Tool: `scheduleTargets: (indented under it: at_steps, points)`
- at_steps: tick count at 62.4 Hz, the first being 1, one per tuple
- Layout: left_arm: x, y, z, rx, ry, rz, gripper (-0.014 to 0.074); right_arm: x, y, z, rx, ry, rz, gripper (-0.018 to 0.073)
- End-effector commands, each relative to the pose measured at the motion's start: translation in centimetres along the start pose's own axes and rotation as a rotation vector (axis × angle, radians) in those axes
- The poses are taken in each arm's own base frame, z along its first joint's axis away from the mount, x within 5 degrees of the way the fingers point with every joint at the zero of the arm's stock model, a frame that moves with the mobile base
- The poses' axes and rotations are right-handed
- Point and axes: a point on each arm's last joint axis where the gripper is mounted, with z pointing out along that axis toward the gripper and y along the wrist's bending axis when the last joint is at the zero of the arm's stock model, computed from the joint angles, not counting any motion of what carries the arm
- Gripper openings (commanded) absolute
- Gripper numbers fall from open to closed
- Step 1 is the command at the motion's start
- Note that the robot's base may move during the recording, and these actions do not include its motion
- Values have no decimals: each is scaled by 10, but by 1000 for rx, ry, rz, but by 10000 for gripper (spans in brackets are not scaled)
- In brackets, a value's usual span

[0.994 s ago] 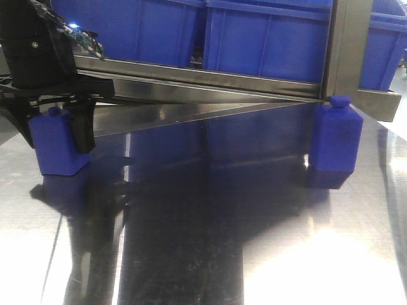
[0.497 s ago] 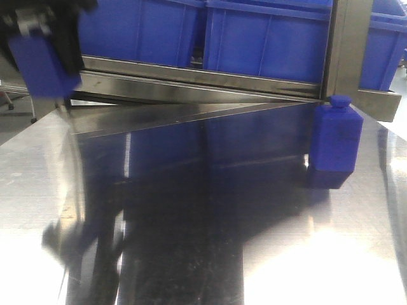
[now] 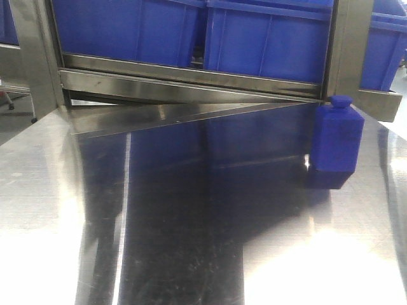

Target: Pick and sort blue part to right shelf

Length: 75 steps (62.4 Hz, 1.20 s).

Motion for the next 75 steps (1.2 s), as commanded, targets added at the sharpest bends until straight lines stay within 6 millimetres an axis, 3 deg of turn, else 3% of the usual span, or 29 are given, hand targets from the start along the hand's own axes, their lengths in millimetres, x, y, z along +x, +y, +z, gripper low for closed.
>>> scheduleTargets:
  at_steps: [1,15,20,34,47,61,75]
  points:
    - [-1,-1,-32,45,-256,8,272,-37,2,-8,-2,-177,8,38]
    - [35,5,-76,64,-415,1,270,-83,7,-10,-20,-113,13,43]
    - [40,6,-83,65,-434,0,270,-109,10,-5,-33,-80,28,101]
    - [41,7,-87,65,-442,-1,270,-172,21,35,-96,50,93,617]
    - [48,11,-97,25,-434,39,270,-191,26,80,-99,186,91,593]
    - [63,17,-134,5,-528,41,270,-215,40,121,-183,385,-20,593]
    - [84,24,-162,-29,-569,40,270,-209,64,177,-276,607,-41,593]
